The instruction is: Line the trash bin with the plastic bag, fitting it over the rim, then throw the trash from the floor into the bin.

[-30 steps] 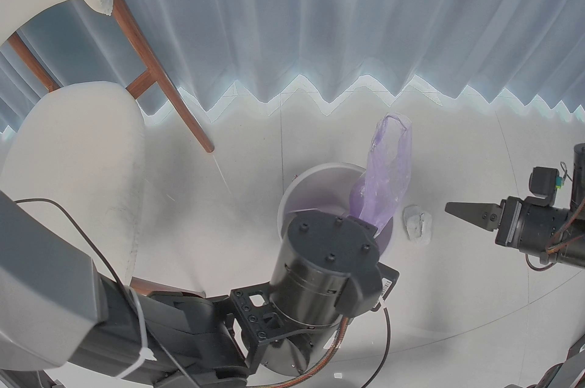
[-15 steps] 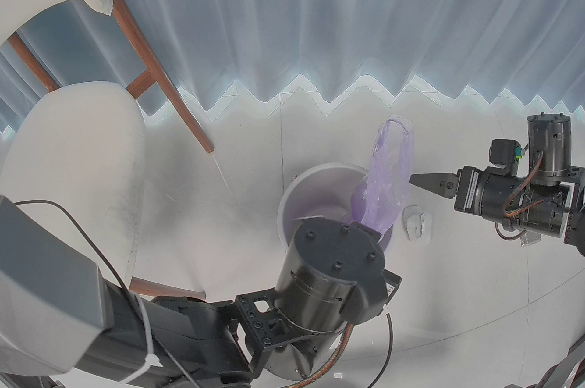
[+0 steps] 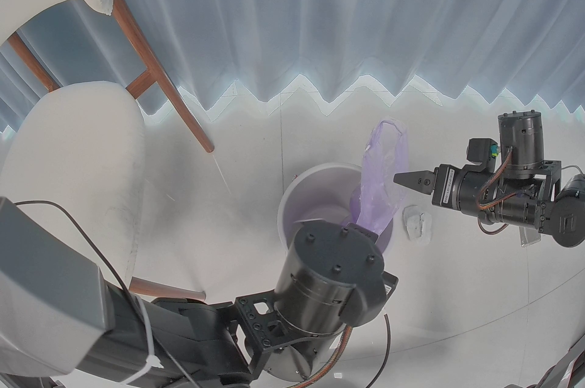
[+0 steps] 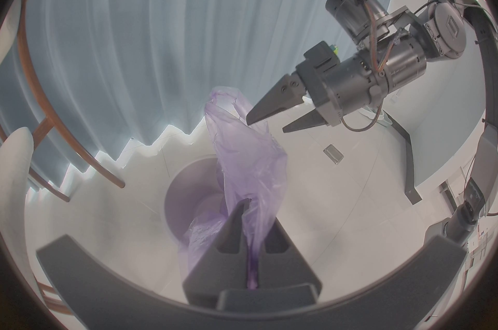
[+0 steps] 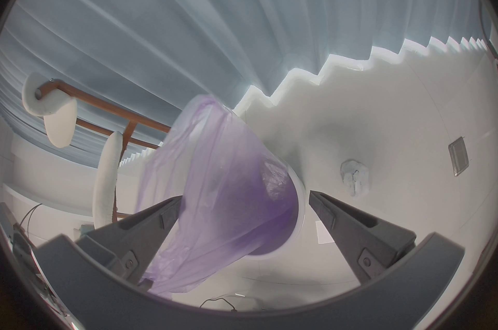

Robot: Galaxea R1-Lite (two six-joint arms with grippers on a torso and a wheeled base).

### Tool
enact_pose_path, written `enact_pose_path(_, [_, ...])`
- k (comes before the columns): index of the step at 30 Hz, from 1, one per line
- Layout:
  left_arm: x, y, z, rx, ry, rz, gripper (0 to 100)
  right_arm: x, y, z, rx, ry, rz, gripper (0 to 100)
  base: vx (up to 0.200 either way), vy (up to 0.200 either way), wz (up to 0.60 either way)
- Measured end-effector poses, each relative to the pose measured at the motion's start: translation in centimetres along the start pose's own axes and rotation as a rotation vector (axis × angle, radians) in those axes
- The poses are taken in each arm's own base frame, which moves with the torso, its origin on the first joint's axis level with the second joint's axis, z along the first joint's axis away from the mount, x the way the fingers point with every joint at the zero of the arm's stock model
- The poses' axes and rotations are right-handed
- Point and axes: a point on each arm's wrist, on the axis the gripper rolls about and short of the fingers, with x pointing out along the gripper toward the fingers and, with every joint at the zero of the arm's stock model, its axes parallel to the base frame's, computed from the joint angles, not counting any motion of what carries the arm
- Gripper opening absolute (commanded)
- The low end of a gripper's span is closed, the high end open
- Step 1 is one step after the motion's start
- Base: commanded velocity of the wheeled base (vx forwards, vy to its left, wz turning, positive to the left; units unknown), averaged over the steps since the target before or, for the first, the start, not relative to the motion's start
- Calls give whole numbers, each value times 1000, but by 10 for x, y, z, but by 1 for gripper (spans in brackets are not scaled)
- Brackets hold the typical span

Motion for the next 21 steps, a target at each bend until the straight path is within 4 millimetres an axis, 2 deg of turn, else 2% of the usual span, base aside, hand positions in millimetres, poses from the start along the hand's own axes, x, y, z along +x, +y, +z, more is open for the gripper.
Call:
enact_pose_path(8, [-1,0,-1,3,4,0,0,18,-2,0,1,2,-8,100,0,0,0])
enact_pose_path(9, [-1,0,-2,4,6,0,0,20,-2,0,0,0,-11,0,0,0,0])
enact_pose_path(21, [-4,1,-8,15,-19,0,0,25,-2,1,2,-9,-33,0,0,0,0])
